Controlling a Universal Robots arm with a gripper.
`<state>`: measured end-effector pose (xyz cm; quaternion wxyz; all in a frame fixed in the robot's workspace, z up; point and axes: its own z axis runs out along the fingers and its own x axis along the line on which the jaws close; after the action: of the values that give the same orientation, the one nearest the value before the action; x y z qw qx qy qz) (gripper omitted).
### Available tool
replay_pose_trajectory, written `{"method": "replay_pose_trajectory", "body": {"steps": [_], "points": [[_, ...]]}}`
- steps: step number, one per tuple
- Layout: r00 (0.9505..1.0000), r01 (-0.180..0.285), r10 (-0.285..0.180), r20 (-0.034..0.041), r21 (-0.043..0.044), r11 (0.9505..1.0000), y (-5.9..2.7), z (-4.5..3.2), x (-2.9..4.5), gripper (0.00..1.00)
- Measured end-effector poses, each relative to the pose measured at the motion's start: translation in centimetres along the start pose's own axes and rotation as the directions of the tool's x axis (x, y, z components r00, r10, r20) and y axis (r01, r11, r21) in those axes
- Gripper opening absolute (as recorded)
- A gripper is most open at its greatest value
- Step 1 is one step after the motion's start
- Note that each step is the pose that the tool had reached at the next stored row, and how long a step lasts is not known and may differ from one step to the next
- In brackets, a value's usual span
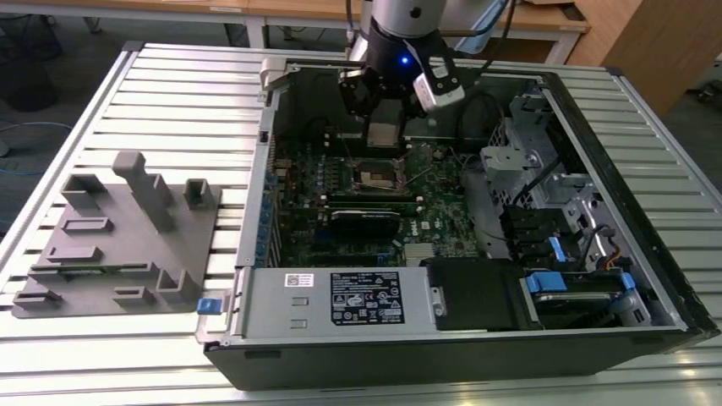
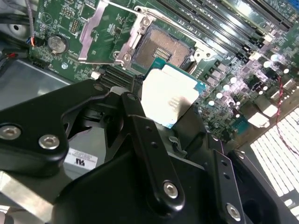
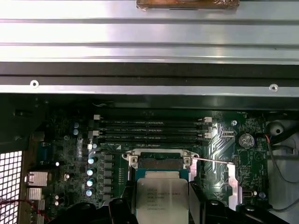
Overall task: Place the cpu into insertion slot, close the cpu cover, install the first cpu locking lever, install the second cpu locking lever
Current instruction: 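Place the cpu into insertion slot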
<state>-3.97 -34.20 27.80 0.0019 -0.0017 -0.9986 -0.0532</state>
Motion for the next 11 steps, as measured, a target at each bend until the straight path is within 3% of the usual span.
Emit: {"method": "replay_pose_trajectory", "body": {"steps": [3,4,11], "points": [[1.0,0.0,0.0,0.0,0.0,1.0,-0.19,0.54,-0.01,0.54],[1.0,0.0,0.0,0.0,-0.0001,1.0,-0.42,1.08,-0.01,0.54],[1.0,0.0,0.0,-0.0001,0.0002,1.0,-0.54,1.57,-0.01,0.54]]}}
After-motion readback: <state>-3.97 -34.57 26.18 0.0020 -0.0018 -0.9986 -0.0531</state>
